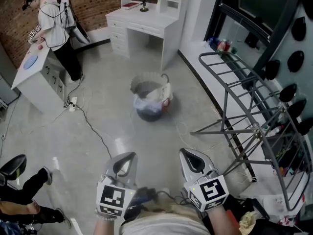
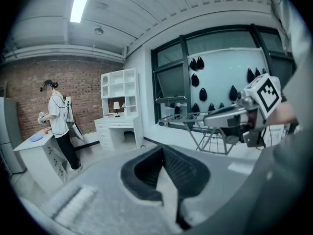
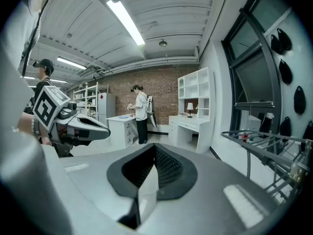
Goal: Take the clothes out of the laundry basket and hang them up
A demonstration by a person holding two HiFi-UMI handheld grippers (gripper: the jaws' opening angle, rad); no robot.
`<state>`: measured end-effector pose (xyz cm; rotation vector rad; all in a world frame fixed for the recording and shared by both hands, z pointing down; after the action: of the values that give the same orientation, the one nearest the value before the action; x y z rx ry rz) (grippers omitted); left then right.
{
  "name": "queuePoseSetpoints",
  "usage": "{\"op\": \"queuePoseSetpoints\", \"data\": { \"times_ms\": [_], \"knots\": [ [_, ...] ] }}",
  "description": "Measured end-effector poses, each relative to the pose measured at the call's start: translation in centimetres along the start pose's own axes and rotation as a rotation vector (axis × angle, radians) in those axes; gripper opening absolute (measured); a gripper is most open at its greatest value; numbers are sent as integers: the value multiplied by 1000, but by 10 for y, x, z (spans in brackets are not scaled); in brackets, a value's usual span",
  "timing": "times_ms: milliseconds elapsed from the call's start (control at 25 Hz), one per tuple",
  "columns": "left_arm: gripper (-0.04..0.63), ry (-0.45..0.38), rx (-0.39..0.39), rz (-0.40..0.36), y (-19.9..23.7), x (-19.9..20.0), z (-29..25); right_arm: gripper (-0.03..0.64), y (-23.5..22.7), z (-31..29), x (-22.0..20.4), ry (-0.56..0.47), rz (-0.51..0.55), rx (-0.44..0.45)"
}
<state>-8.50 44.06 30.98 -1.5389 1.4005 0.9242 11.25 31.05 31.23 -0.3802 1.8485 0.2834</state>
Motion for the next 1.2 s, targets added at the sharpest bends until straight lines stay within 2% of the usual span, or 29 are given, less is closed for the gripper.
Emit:
{"op": "queuePoseSetpoints", "data": {
  "times_ms": [480,520,560,760,1200],
  "knots": [
    [-3,-20,-26,32,-3,1,-1,8,2,3,2,-28,-41,2],
    [37,-20,-34,35,-2,1,-1,8,2,2,3,-32,-49,-1],
    [106,-16,-41,33,0,1,-2,9,3,2,3,-38,-58,-3],
    [120,-15,-39,10,10,-1,0,106,9,-1,5,-40,-84,-22],
    [127,-33,-49,-28,34,-6,7,114,23,-6,3,-64,-79,-75]
  ]
}}
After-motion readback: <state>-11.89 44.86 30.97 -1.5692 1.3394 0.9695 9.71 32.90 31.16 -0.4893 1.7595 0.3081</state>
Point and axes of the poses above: the fingertips, and each gripper's own axes: z backward along the fingers, y to its left, x out of its top, the point moved 10 cm from there along z, backward along the fingers, and after that the axes turned 3 degrees about y, right-handed, at the moved point
